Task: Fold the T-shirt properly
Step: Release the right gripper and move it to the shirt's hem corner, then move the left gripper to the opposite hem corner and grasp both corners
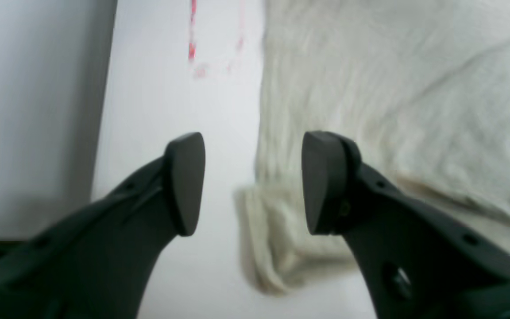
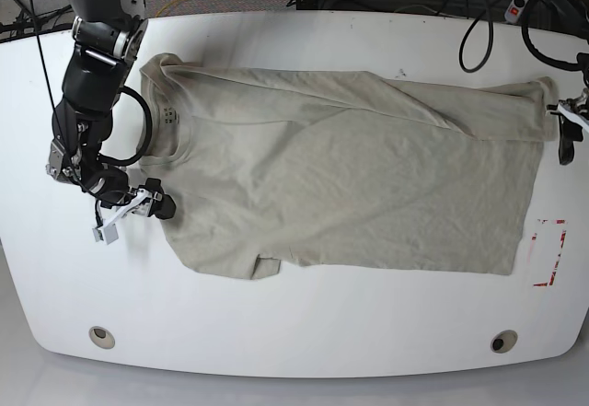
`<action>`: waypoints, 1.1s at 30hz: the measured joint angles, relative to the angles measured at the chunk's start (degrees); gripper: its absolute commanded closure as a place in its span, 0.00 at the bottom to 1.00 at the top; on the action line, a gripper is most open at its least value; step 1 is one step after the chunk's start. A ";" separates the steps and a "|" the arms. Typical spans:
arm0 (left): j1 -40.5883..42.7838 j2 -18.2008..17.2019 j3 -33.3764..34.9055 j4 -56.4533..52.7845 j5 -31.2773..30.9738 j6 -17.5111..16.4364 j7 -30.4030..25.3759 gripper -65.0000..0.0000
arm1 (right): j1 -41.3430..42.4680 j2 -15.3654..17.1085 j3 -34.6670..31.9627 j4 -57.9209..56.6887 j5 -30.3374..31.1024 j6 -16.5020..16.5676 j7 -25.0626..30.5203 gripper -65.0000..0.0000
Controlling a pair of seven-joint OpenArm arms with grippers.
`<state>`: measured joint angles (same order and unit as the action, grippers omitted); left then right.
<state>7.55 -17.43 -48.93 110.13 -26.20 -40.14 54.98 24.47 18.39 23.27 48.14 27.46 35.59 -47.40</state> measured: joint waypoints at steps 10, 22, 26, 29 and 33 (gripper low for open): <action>-6.34 0.11 2.08 -0.09 10.34 0.00 0.31 0.50 | 0.52 -2.67 0.02 -2.73 -8.22 0.68 8.46 0.36; -16.50 -0.02 9.38 -12.66 21.79 0.02 0.28 0.49 | 0.68 -5.75 0.02 -2.58 -9.33 0.44 8.52 0.86; -22.14 0.17 9.60 -20.92 23.98 -0.15 0.28 0.49 | 0.59 -5.27 0.02 -2.73 -9.60 0.46 7.76 0.97; -25.79 -0.15 9.49 -26.91 26.08 -0.02 -0.57 0.47 | 0.44 -5.18 0.04 -2.69 -9.38 0.48 6.95 1.00; -29.57 -0.20 9.44 -35.15 28.98 0.09 -5.73 0.35 | 0.04 -4.42 0.00 -2.47 -9.07 0.70 5.84 1.00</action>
<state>-22.02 -17.63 -39.48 74.98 2.79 -40.05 49.25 24.51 13.98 23.27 45.67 18.39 36.29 -41.56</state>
